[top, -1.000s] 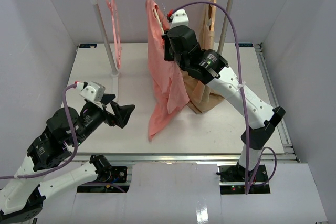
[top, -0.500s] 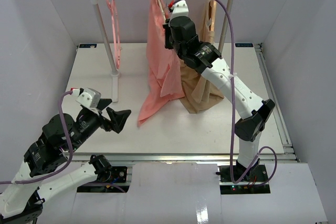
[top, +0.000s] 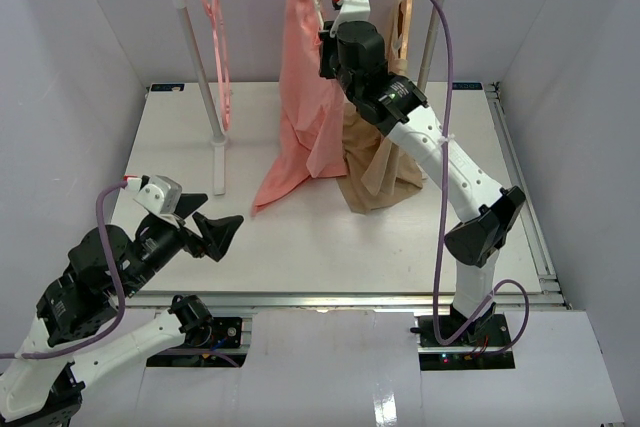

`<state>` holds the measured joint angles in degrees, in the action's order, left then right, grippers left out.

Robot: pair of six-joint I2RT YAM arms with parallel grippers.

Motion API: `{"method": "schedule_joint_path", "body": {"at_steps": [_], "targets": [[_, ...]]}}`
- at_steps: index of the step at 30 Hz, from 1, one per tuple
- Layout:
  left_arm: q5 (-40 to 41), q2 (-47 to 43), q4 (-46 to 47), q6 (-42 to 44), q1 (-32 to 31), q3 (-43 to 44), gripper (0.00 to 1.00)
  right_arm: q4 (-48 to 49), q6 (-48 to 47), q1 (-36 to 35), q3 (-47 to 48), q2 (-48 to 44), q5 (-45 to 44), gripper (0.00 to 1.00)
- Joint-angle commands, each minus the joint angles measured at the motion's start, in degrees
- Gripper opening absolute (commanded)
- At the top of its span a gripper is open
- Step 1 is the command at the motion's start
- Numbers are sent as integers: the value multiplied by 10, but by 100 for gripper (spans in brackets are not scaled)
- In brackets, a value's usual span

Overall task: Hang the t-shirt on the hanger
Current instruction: Place the hanger at the clothesline.

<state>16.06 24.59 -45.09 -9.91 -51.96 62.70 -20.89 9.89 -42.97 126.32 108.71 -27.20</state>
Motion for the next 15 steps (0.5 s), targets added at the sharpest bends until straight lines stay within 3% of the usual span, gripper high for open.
{"method": "schedule_joint_path", "body": {"at_steps": [1,15], "targets": [[-19,9,-3,-1,-1,6,98,80,10,26,28,17,15,8],[-33,20,19,-11,-1,-14,98,92,-17,54,21,28,39,8]]}}
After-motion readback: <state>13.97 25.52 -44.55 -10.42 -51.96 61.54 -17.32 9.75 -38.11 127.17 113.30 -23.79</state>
